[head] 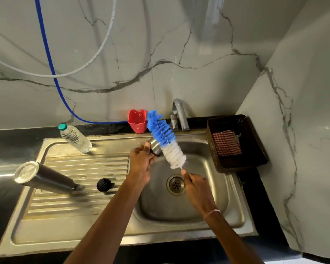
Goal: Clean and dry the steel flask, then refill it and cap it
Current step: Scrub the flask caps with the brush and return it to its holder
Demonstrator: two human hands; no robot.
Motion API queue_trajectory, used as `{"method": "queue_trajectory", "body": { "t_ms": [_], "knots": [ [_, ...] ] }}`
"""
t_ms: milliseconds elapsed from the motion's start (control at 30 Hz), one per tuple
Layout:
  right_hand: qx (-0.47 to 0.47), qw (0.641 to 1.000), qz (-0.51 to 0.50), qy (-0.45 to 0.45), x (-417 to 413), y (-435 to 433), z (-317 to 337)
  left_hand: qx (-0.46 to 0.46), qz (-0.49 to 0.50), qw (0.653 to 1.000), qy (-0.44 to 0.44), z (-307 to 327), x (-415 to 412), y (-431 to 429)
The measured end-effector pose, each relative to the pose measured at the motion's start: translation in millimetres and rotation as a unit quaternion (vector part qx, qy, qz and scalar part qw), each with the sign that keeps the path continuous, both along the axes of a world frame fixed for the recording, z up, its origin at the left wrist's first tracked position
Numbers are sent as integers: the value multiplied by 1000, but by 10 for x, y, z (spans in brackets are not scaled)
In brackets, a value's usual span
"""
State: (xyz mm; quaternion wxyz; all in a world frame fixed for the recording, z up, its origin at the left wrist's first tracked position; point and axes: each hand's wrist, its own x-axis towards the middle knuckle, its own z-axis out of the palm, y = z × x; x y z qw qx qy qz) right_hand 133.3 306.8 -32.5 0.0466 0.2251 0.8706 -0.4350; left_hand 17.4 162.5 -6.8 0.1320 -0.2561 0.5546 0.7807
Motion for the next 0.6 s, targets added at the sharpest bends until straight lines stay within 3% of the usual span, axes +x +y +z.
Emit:
{"method": "queue_trajectory", "body": {
  "t_ms": [100,167,300,467,600],
  "knots": [
    [33,999,-13,28,-159,-44,33,-50,-50,997,32,-48,178,93],
    [14,999,-19,23,-142,-18,-6,-50,-32,997,43,-73,172,48],
    [-12,997,6,-73,200,41,-142,-71,22,996,56,-15,-6,-155],
    [-45,998,-32,-22,-122,-118,135,-184,-88,970,132,-77,204,59],
    [-5,1000,-8,-23,-72,-163,100,-128,-11,987,98,-101,152,-24]
  ]
}}
